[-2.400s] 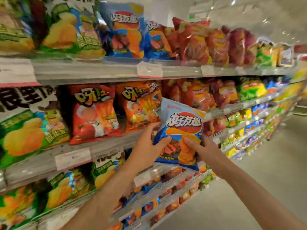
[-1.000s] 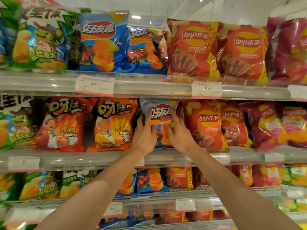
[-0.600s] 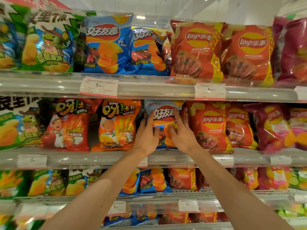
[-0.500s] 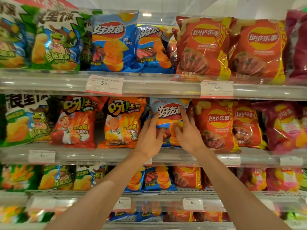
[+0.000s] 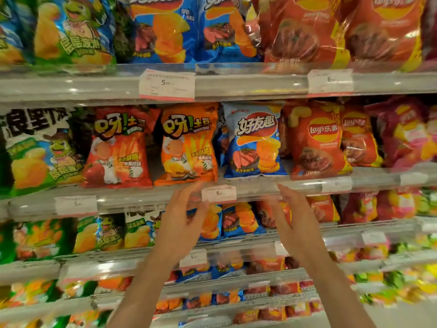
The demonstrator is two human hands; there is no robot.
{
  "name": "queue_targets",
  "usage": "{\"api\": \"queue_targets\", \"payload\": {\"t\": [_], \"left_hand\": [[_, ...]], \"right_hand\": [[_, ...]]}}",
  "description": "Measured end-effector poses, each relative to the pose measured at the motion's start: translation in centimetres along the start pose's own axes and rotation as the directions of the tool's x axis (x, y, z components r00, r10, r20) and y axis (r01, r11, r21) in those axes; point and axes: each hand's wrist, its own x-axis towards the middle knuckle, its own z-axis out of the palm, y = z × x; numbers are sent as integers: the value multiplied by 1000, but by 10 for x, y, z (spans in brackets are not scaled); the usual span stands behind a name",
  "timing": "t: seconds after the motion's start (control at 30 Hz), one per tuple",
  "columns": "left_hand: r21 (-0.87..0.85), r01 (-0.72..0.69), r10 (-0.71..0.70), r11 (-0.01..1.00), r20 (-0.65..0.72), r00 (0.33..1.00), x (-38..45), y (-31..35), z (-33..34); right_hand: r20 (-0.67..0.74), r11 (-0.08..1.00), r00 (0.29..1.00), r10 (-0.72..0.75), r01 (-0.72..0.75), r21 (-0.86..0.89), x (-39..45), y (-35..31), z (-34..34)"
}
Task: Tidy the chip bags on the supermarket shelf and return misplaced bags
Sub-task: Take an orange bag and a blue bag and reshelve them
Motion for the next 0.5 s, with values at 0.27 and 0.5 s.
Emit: {"api": "queue_targets", "payload": {"t": [0.27,0.5], "left_hand": [[-41,106,-110,993,-89,990,-20,-60,-85],[62,2,0,998,-42,999,23,-61,-125]], "right_hand": [[-24,974,975,223,-222,42,-50,-44,34],[-71,989,992,108,-115,-93,7,-94,51]]}}
